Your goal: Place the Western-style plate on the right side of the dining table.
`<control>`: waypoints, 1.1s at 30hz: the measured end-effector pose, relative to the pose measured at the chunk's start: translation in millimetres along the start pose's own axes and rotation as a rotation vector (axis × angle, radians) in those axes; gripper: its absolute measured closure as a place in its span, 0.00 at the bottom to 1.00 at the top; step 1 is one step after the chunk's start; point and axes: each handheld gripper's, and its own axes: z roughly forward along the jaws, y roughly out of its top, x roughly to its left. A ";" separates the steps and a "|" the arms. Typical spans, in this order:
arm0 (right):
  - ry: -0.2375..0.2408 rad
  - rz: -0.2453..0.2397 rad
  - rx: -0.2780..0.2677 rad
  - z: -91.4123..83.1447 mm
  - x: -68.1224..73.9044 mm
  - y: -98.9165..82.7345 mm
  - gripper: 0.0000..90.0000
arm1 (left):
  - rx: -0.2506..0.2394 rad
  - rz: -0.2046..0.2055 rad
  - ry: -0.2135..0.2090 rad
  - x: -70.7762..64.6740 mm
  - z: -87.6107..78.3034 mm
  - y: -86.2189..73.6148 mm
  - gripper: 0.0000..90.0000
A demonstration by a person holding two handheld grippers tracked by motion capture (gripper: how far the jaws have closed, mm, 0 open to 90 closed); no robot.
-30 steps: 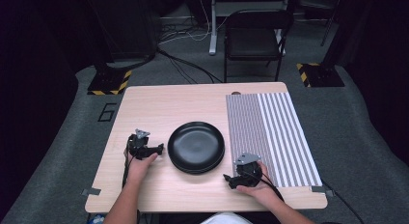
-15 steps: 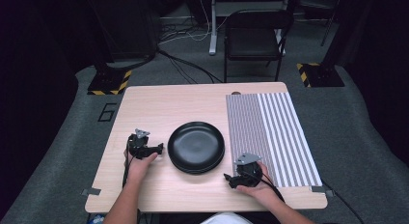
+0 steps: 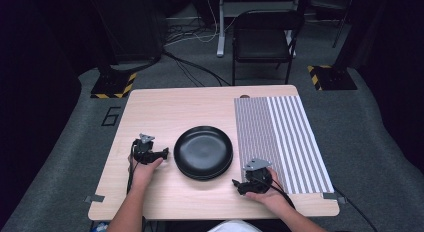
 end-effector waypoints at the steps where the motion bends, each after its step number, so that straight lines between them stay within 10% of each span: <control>1: 0.000 0.000 0.000 0.0 0.0 0.0 0.19 | 0.000 0.000 0.000 0.0 0.0 0.0 0.21; 33: -0.005 0.004 0.002 -2.2 -2.4 3.8 0.42 | -0.025 -0.052 -0.035 5.2 -15.9 0.0 0.58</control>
